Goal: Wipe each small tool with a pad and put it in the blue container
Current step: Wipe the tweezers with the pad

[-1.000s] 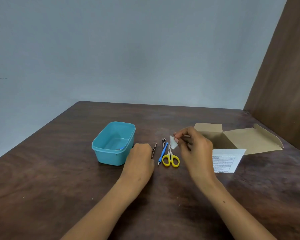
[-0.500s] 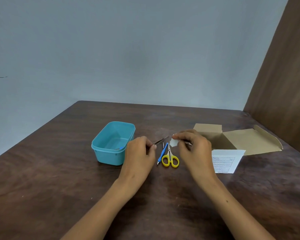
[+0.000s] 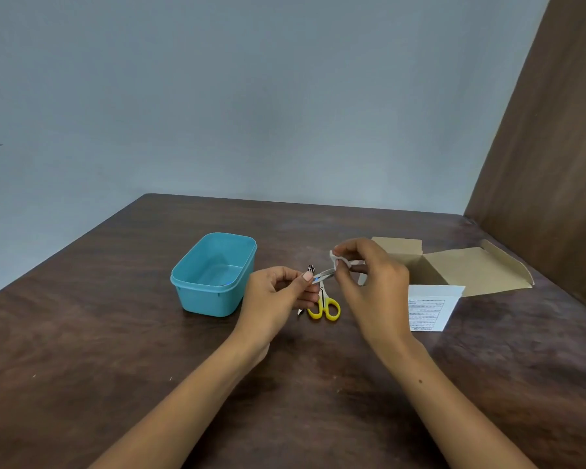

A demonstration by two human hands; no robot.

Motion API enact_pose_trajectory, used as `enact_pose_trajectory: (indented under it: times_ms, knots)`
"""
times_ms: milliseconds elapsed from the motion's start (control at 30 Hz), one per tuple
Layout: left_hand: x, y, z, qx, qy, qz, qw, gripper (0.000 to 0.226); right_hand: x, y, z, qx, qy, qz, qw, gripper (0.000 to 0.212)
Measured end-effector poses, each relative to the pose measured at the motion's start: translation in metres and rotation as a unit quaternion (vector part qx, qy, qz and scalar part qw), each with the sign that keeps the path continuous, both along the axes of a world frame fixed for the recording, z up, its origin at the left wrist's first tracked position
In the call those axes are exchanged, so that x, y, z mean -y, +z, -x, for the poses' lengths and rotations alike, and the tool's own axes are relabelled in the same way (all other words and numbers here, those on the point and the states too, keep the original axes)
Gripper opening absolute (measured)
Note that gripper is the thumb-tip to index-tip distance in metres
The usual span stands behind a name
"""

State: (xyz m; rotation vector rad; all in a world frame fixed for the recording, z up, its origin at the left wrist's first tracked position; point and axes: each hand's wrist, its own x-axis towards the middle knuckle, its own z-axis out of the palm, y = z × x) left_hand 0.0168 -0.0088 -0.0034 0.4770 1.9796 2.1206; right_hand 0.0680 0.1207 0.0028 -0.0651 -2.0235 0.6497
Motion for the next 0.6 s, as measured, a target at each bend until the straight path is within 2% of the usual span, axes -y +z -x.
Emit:
enact_pose_trajectory:
  times_ms: [167, 500, 600]
  knots:
    - [0.002, 0.0, 0.004, -0.008, 0.015, -0.018, 1.0, 0.011, 0.004, -0.001, -0.001, 0.046, 0.016, -0.004, 0.999, 0.014]
    - [0.002, -0.007, 0.008, -0.089, 0.037, -0.007, 0.995, 0.013, 0.012, -0.005, 0.0, 0.083, 0.104, -0.015, 0.991, 0.013]
    - [0.002, -0.006, 0.008, -0.099, 0.042, -0.01, 0.994, 0.011, 0.009, -0.005, 0.001, 0.066, 0.1, -0.031, 0.992, 0.011]
